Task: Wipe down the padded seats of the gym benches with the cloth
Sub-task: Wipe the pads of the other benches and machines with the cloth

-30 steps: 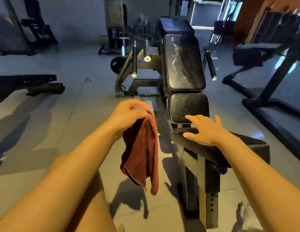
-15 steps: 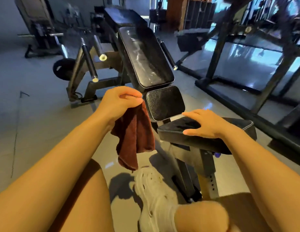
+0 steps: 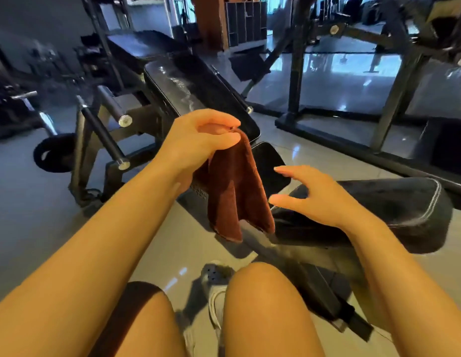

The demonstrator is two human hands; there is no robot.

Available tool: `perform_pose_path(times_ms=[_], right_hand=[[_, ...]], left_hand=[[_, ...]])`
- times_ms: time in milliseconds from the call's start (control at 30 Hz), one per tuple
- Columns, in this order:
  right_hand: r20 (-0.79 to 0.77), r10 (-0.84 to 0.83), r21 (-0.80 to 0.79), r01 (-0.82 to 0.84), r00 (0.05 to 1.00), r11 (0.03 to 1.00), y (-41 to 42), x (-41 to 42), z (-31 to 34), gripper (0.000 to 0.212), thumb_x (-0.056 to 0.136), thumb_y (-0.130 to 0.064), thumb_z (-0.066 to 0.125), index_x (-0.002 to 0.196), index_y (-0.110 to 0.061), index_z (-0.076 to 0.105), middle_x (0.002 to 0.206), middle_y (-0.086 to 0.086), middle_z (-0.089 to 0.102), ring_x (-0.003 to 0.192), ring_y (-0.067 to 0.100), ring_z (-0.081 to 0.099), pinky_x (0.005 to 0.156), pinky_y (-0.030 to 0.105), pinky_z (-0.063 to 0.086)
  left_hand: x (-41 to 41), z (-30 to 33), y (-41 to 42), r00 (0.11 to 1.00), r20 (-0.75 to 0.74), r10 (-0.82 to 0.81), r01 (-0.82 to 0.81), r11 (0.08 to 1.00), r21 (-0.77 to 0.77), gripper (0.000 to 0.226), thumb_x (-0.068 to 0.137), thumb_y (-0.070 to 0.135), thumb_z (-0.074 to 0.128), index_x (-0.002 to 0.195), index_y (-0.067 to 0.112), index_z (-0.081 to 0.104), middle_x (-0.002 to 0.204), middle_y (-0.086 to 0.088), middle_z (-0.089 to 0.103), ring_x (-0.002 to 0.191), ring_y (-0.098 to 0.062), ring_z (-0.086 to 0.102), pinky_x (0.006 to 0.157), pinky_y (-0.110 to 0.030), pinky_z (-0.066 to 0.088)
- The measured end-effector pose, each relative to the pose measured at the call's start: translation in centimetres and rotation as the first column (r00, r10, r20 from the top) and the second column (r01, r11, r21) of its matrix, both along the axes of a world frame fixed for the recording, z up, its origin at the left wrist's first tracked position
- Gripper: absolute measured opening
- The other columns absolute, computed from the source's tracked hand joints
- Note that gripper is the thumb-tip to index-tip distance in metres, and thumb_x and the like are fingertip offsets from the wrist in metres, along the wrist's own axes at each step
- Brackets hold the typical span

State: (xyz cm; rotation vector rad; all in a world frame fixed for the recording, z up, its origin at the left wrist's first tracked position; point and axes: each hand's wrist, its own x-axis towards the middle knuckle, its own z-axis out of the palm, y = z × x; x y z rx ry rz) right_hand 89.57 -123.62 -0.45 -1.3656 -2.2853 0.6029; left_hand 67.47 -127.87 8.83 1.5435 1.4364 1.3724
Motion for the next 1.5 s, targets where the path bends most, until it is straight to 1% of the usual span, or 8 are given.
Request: perform_pose_path(times_ms=[133, 233, 400, 733, 967, 1200, 1333, 1500], right_hand=[[-0.128, -0.151, 0.082, 0.163, 0.98, 0.983, -0.1, -6.6, -2.5, 0.024, 0.094, -0.04, 0.059, 0.089, -0.018, 0.068, 0.092, -0.003, 0.062, 0.086, 0.015, 0.057, 0.074, 0.035, 0.048], [-0.212, -0.302, -0.015, 0.306, 0.93, 0.952, 0.2, -7.6, -4.5, 0.013, 0.095, -0.027, 0.06, 0.095, -0.018, 0.07, 0.093, -0.005, 0.065, 0.084, 0.011, 0.055, 0.076, 0.029, 0.046], [-0.073, -0.472, -0.021, 0.472, 0.879, 0.881, 0.8, -10.0, -6.3, 0.019, 0.096, -0.03, 0.058, 0.108, -0.021, 0.071, 0.107, -0.001, 0.062, 0.089, 0.01, 0.05, 0.085, 0.03, 0.045], [0.03, -0.729, 0.071, 0.726, 0.684, 0.684, 1.0, -14.4, -6.3, 0.036, 0.099, -0.046, 0.041, 0.121, -0.025, 0.061, 0.107, 0.003, 0.07, 0.093, 0.023, 0.066, 0.079, 0.034, 0.054], [-0.121, -0.752, 0.069, 0.761, 0.649, 0.645, 2.9, -15.8, -4.3, 0.022, 0.097, -0.039, 0.053, 0.104, -0.025, 0.067, 0.091, 0.001, 0.07, 0.078, 0.018, 0.062, 0.066, 0.029, 0.051], [-0.074, -0.739, 0.074, 0.743, 0.67, 0.666, 6.0, -18.5, -3.6, 0.016, 0.097, -0.038, 0.053, 0.103, -0.027, 0.063, 0.099, -0.007, 0.057, 0.09, 0.013, 0.056, 0.077, 0.027, 0.048], [-0.179, -0.752, 0.101, 0.772, 0.634, 0.627, 6.0, -18.4, -3.4, 0.006, 0.096, -0.032, 0.058, 0.095, -0.028, 0.063, 0.085, -0.006, 0.06, 0.075, 0.009, 0.055, 0.06, 0.018, 0.042], [-0.229, -0.785, 0.002, 0.806, 0.576, 0.591, 4.8, -17.0, -3.4, 0.016, 0.096, -0.031, 0.056, 0.109, -0.024, 0.064, 0.083, -0.001, 0.066, 0.071, 0.014, 0.065, 0.064, 0.035, 0.061]], left_hand=[[-2.5, -1.2, 2.1, 0.996, -0.004, -0.084, 0.084, 0.996, 0.009, 0.022, 0.082, 0.0, 0.072, 0.088, 0.021, 0.07, 0.071, 0.012, 0.066, 0.066, 0.004, 0.061, 0.057, -0.007, 0.042], [-5.7, -3.3, 3.7, 0.997, -0.024, -0.071, 0.07, 0.997, -0.043, 0.022, 0.081, -0.003, 0.071, 0.09, 0.017, 0.068, 0.071, 0.008, 0.063, 0.059, 0.005, 0.056, 0.052, -0.006, 0.038], [-10.6, -7.7, 6.8, 0.996, -0.076, -0.053, 0.038, 0.982, -0.186, 0.027, 0.077, -0.006, 0.074, 0.082, 0.02, 0.069, 0.074, -0.003, 0.063, 0.072, -0.014, 0.059, 0.07, -0.027, 0.052], [-15.0, -8.3, 10.9, 0.904, -0.327, -0.274, 0.236, 0.96, -0.151, 0.021, 0.077, 0.004, 0.077, 0.078, 0.025, 0.072, 0.065, 0.013, 0.068, 0.063, 0.005, 0.061, 0.064, -0.005, 0.044], [-16.7, -8.5, 13.8, 0.946, -0.192, -0.261, 0.27, 0.962, 0.024, 0.024, 0.079, 0.001, 0.075, 0.081, 0.025, 0.07, 0.076, 0.006, 0.07, 0.073, -0.001, 0.064, 0.073, -0.014, 0.05], [-19.1, -8.4, 15.7, 0.946, -0.25, -0.207, 0.253, 0.953, 0.167, 0.035, 0.08, 0.004, 0.074, 0.085, 0.038, 0.066, 0.086, 0.018, 0.069, 0.083, -0.002, 0.065, 0.078, -0.014, 0.05], [-20.0, -8.5, 16.2, 0.937, -0.236, -0.257, 0.289, 0.95, 0.114, 0.03, 0.075, 0.003, 0.078, 0.085, 0.03, 0.069, 0.078, 0.009, 0.07, 0.079, -0.004, 0.066, 0.077, -0.018, 0.051], [-18.9, -8.9, 15.0, 0.892, -0.118, -0.436, 0.439, 0.898, 0.002, 0.036, 0.07, 0.0, 0.082, 0.089, 0.028, 0.068, 0.077, 0.003, 0.069, 0.064, -0.005, 0.062, 0.069, -0.016, 0.051]])
